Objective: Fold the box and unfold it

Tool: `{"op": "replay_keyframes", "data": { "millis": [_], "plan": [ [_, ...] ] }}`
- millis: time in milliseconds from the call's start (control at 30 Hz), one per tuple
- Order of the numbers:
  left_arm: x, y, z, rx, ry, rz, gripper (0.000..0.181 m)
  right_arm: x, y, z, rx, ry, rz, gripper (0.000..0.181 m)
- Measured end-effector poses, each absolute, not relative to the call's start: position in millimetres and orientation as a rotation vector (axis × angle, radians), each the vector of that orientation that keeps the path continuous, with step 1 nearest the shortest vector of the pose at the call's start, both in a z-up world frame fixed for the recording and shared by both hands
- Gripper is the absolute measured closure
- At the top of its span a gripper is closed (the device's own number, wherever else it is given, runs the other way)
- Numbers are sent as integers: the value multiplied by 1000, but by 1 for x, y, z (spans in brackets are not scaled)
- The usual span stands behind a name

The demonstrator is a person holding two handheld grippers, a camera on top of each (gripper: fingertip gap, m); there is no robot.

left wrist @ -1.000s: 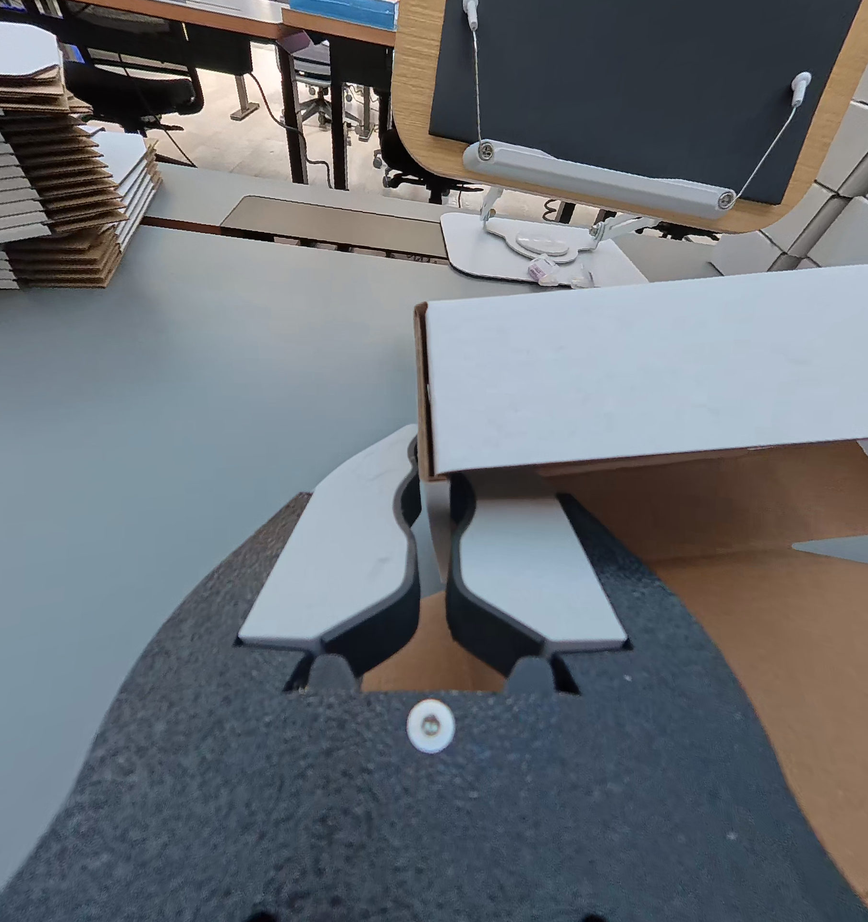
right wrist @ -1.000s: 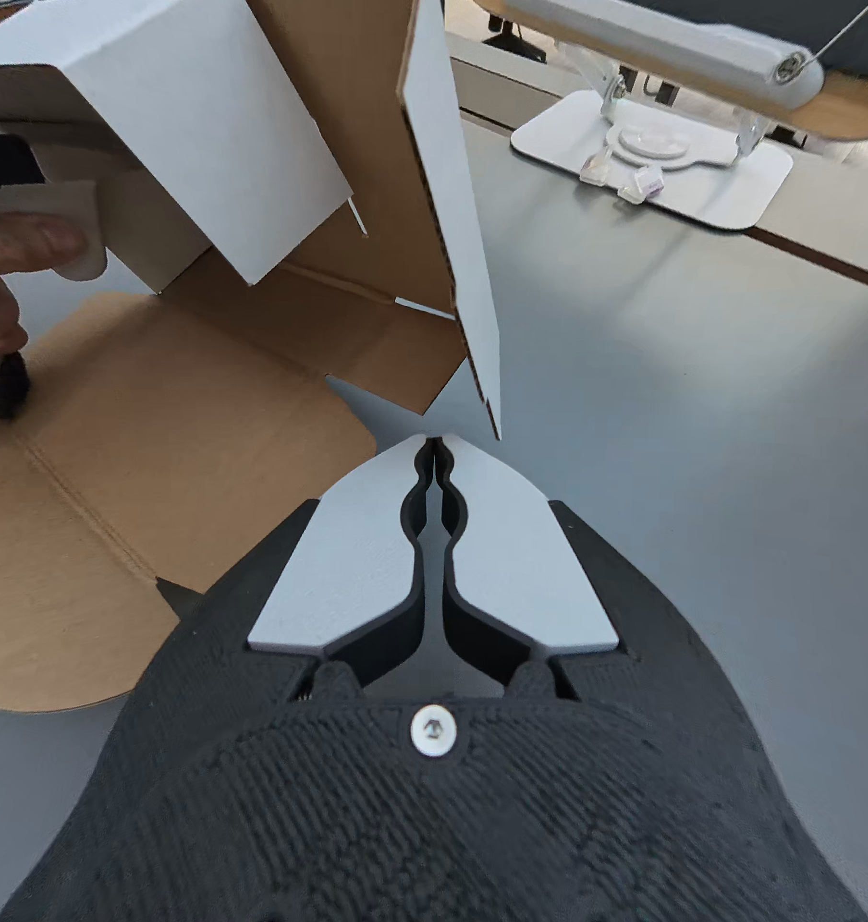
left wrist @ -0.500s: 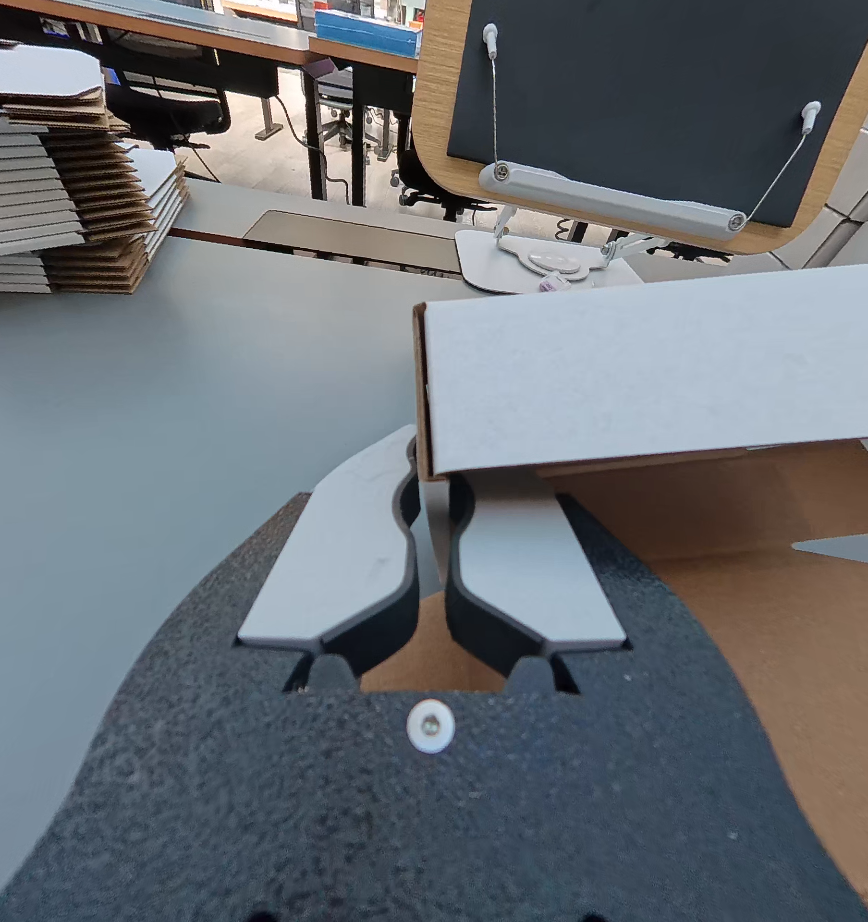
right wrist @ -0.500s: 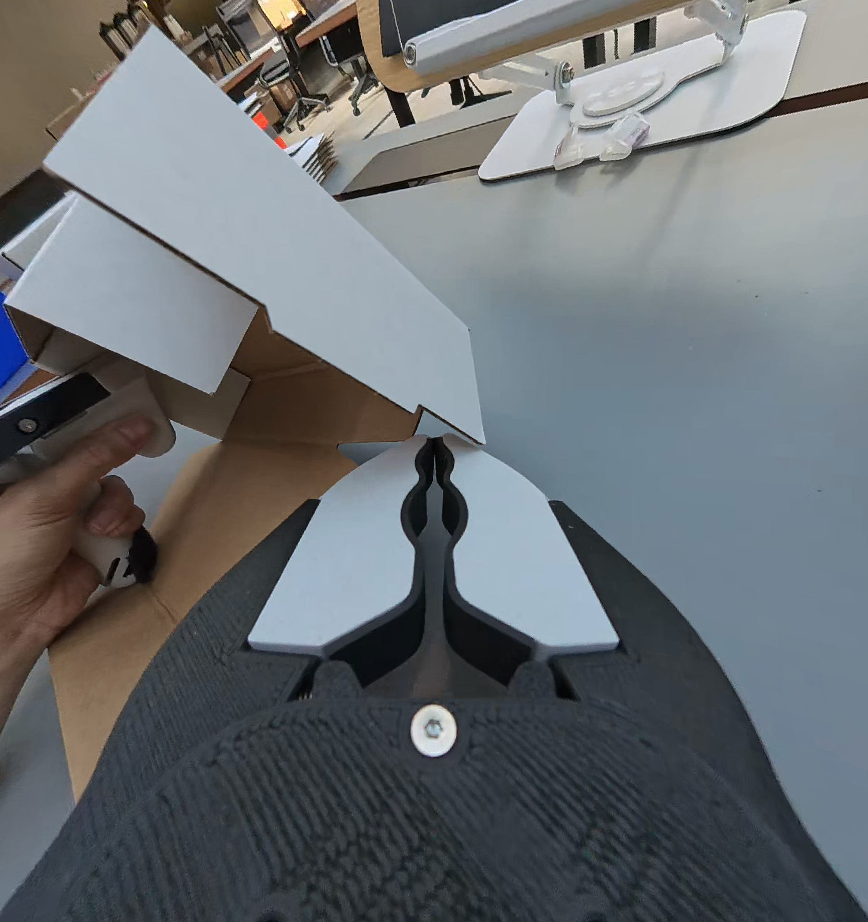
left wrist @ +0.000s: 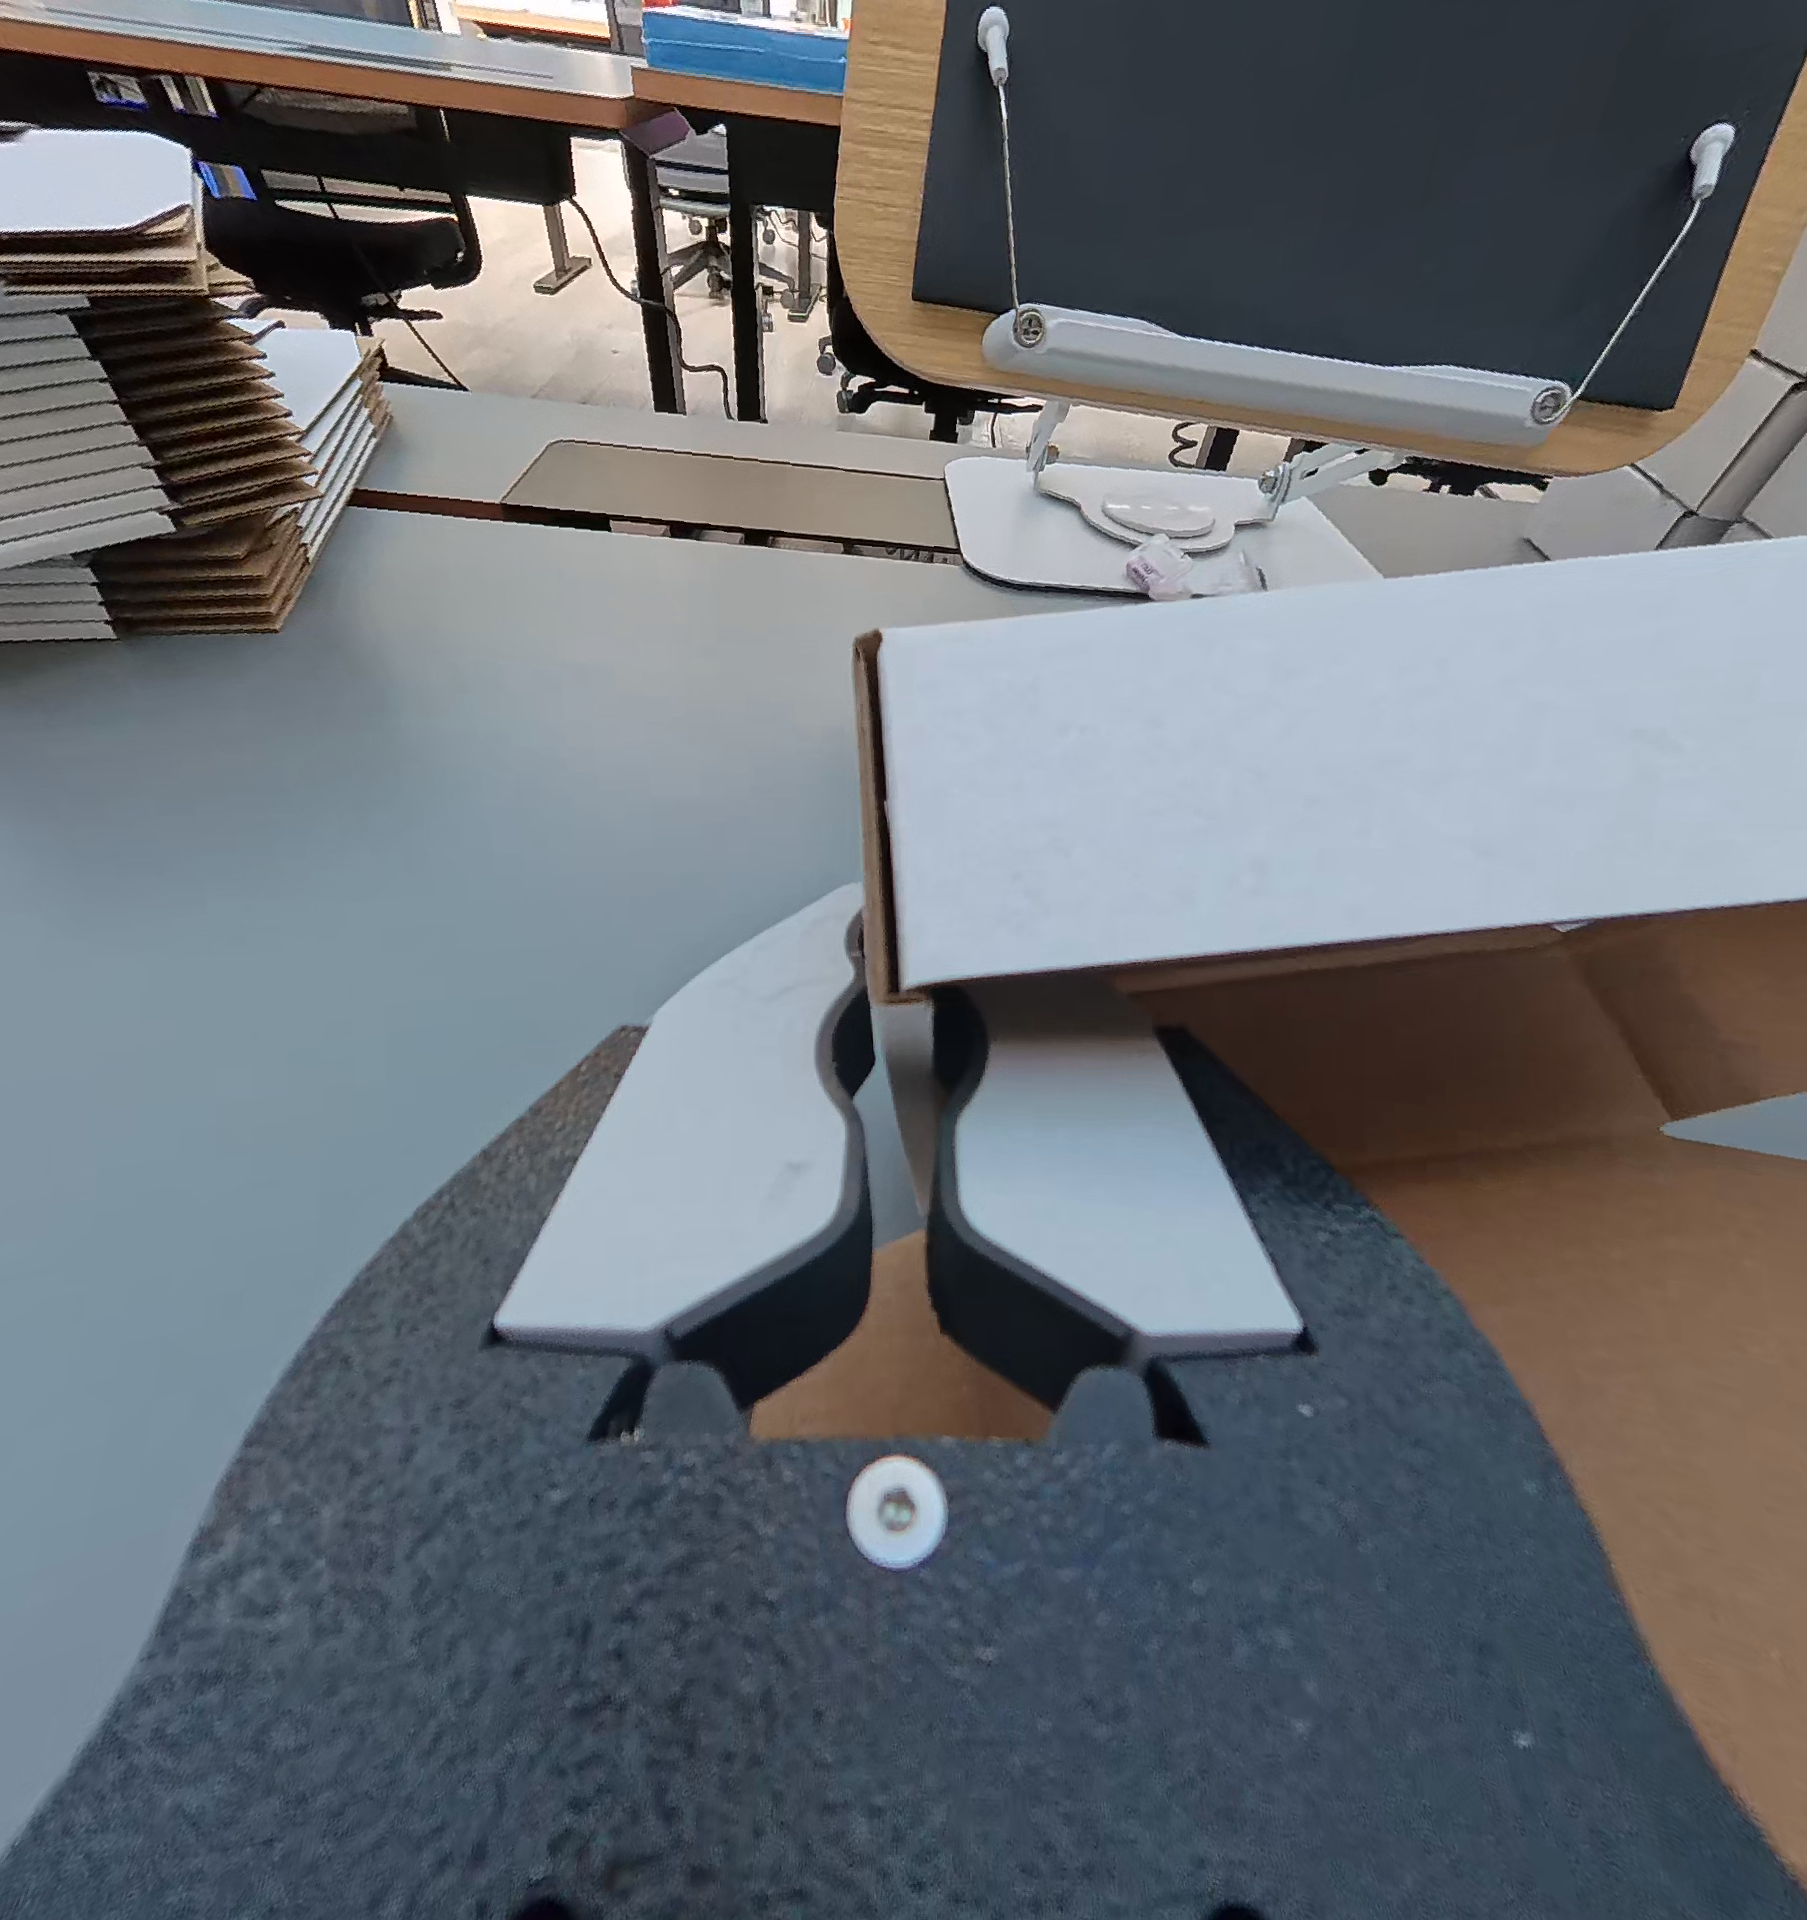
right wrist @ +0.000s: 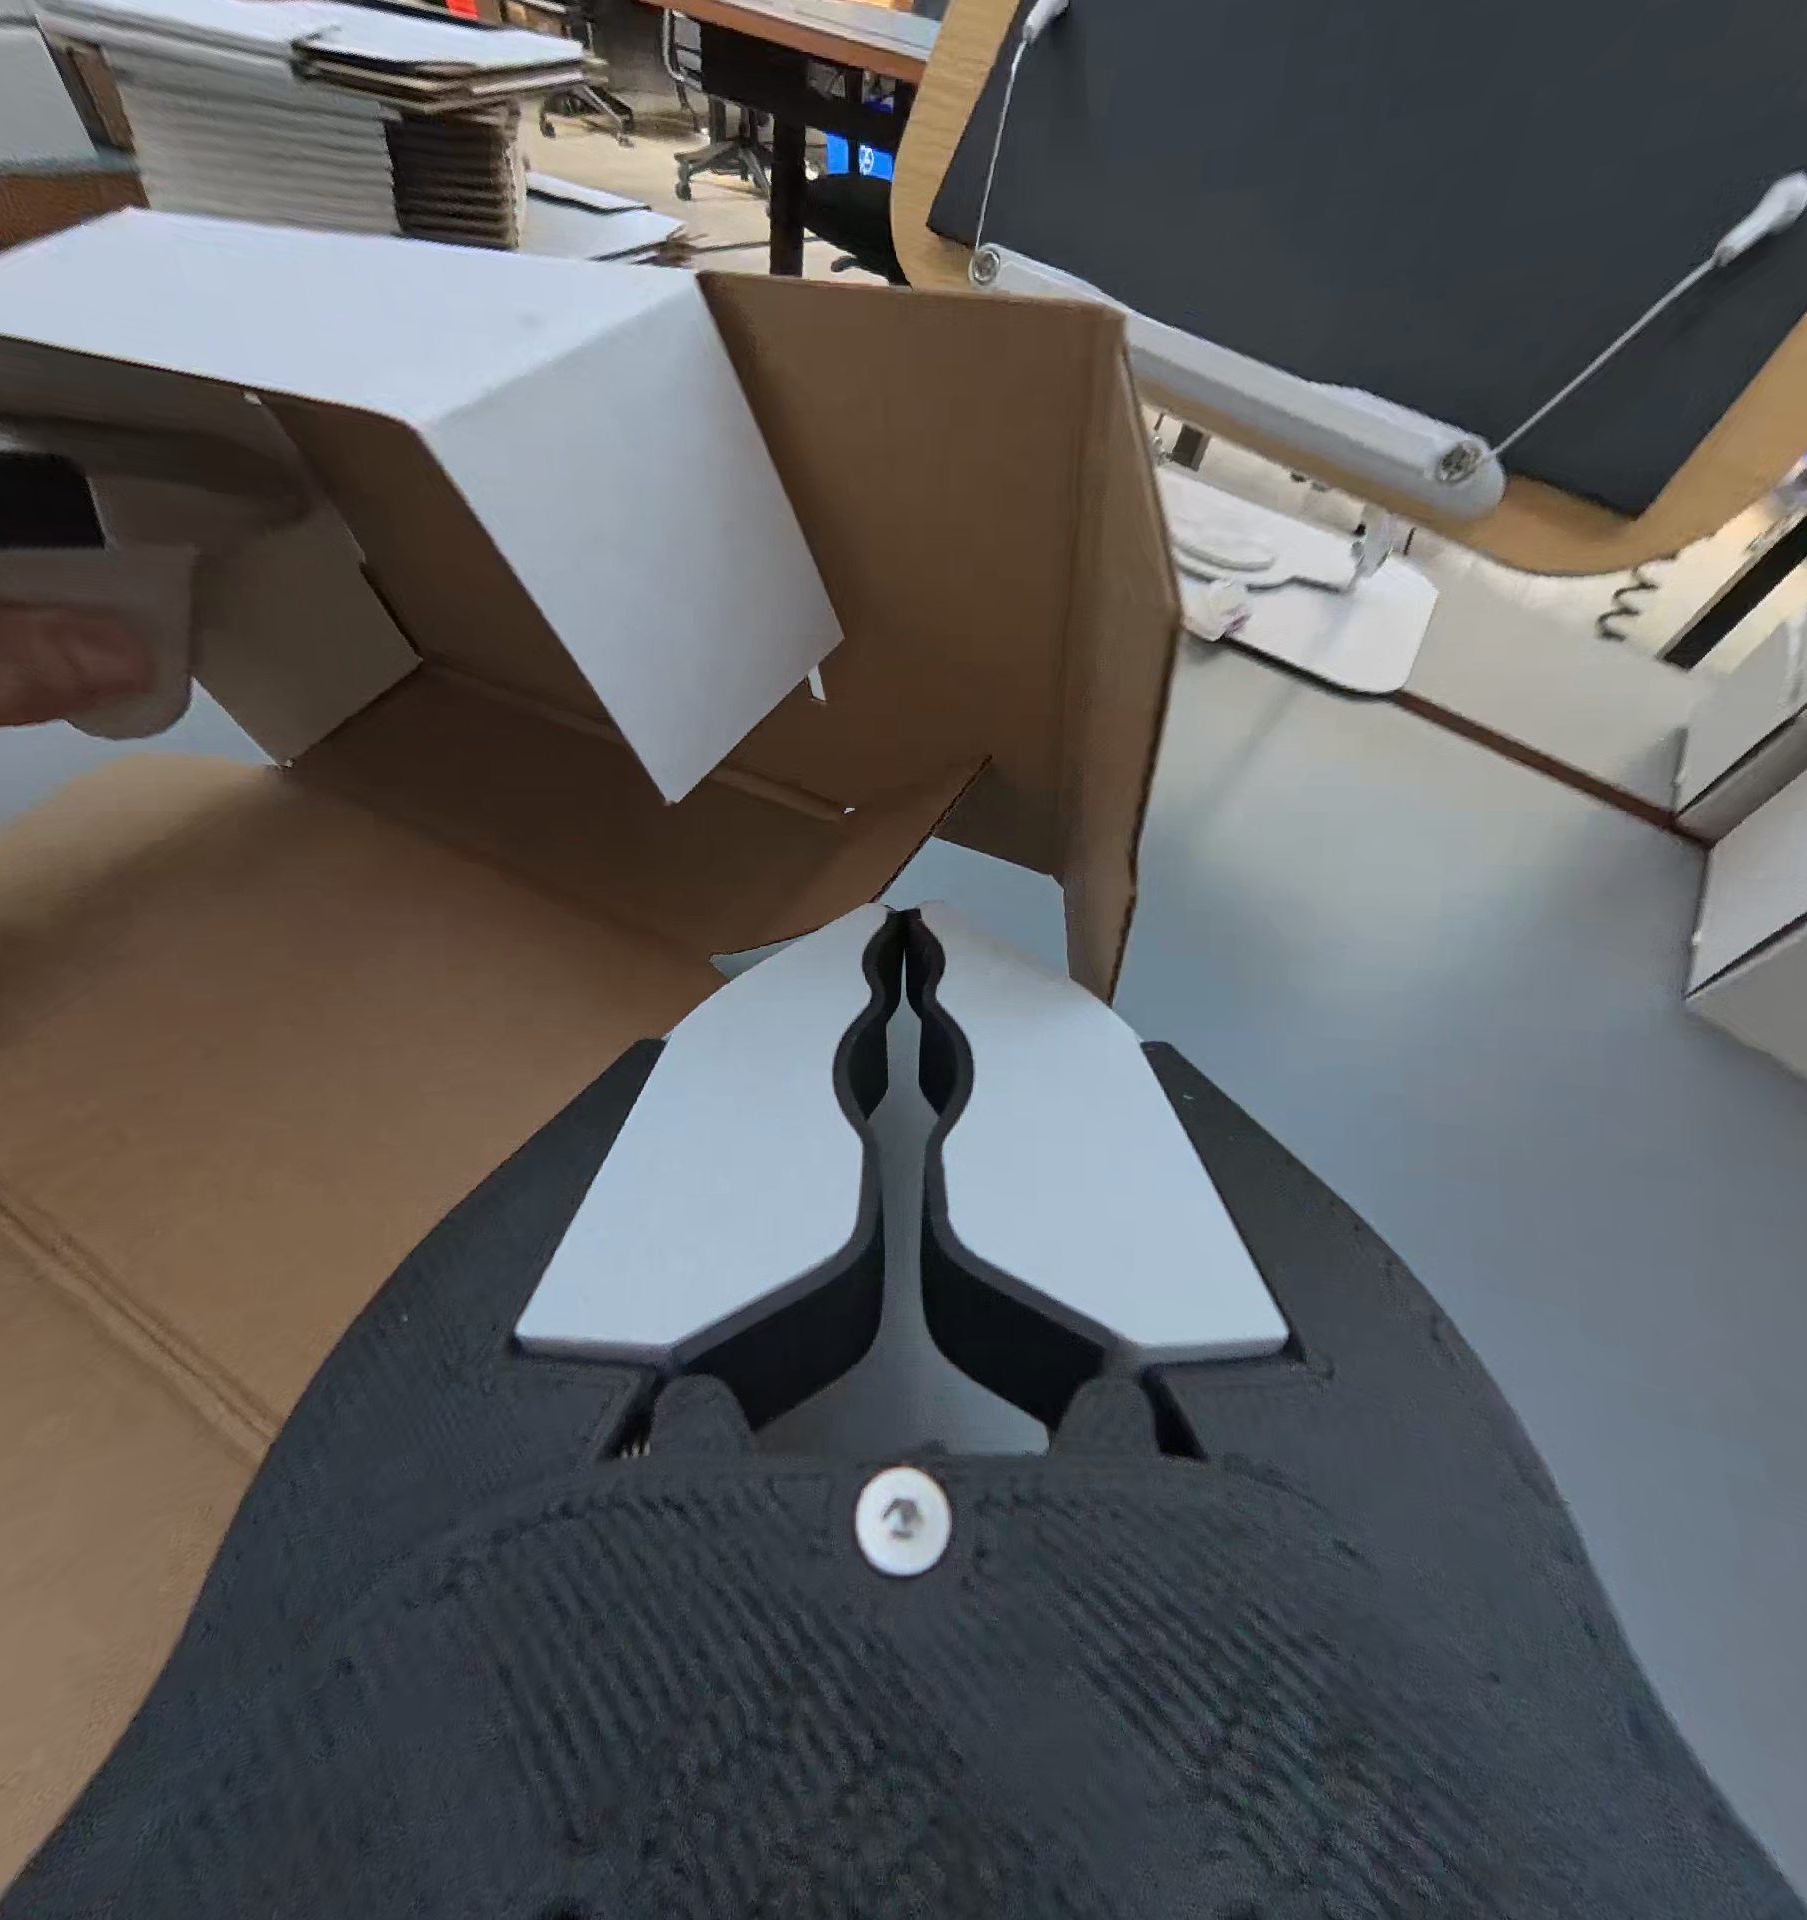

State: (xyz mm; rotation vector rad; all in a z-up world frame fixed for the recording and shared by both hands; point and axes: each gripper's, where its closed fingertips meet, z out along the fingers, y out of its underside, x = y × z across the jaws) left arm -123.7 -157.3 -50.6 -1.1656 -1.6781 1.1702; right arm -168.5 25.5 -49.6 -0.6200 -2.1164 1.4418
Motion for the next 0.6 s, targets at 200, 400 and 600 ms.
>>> {"op": "replay_keyframes", "data": {
  "millis": [200,400,600],
  "plan": [
    [-126,-159,-61,-1185,-1742,1097,176,-166,12,-51,-109,-1994,984,181],
    [-128,-156,-71,-1252,-1798,1074,175,-162,-9,-65,270,-1887,688,181],
    [-128,-157,-72,-1301,-1803,1124,175,-162,-15,-70,517,-1868,516,181]
  ]
}}
